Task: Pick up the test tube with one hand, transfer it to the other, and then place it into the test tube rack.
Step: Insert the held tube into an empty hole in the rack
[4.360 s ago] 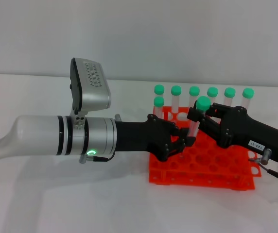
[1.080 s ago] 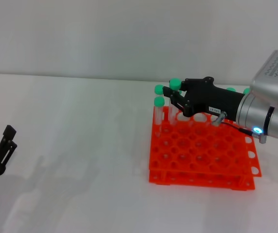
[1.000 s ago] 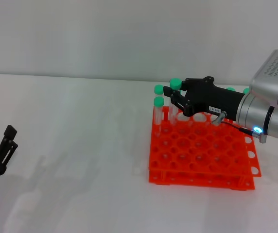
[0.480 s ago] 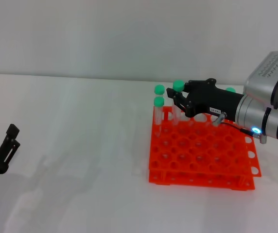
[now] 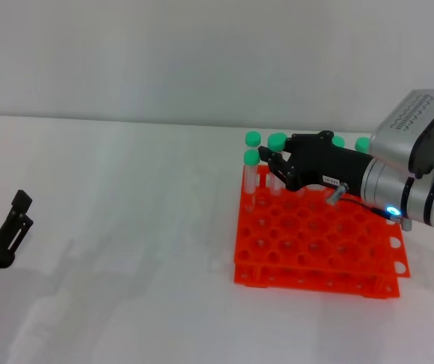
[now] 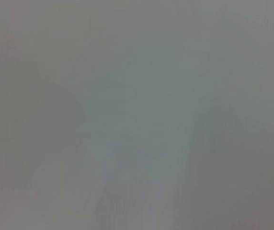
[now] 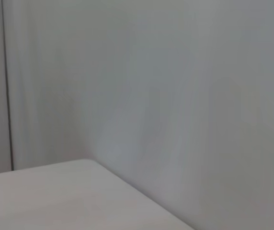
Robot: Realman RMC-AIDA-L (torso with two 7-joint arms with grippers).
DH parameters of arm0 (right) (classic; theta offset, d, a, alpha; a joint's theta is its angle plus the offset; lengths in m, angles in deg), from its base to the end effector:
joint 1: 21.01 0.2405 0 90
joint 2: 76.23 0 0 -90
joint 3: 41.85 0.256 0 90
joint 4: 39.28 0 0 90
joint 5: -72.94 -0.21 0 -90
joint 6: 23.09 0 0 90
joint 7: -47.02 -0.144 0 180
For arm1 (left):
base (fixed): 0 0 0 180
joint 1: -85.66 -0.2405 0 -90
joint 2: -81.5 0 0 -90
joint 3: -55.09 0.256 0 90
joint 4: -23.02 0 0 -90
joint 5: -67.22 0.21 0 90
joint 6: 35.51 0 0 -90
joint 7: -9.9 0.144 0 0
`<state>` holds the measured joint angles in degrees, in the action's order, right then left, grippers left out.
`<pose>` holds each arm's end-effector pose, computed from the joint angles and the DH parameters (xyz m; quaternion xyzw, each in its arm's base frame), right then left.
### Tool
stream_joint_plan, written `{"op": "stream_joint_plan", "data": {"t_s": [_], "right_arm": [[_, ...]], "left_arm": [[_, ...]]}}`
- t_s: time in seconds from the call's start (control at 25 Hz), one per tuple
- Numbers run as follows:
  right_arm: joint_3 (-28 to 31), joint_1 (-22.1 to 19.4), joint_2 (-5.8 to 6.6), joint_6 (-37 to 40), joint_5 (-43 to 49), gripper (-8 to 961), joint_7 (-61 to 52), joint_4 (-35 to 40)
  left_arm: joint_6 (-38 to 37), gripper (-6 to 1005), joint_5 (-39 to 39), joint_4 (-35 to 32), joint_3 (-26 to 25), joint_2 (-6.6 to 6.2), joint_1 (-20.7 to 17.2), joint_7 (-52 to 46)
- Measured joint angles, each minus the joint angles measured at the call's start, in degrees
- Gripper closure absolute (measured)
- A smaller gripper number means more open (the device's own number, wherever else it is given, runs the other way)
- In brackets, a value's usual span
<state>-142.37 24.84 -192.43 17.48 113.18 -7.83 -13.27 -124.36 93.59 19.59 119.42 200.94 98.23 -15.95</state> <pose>0.1538 0.4310 -0.0723 -0.9152 0.1190 0.2436 0.2981 -0.3596 0.2392 0.0172 -0.6643 -0.2364 -0.3984 0.5866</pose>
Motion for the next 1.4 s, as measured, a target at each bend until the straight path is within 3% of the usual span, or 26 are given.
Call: {"op": "stream_joint_plan", "data": {"t_s": [1.4], "right_arm": [[-12.2,0.32,0.0,-4.67,-12.79,752,6.41,-0.44]], "left_arm": [[-0.01,222,0.27,0.1,0.76,0.27,0.0,-0.32]]}}
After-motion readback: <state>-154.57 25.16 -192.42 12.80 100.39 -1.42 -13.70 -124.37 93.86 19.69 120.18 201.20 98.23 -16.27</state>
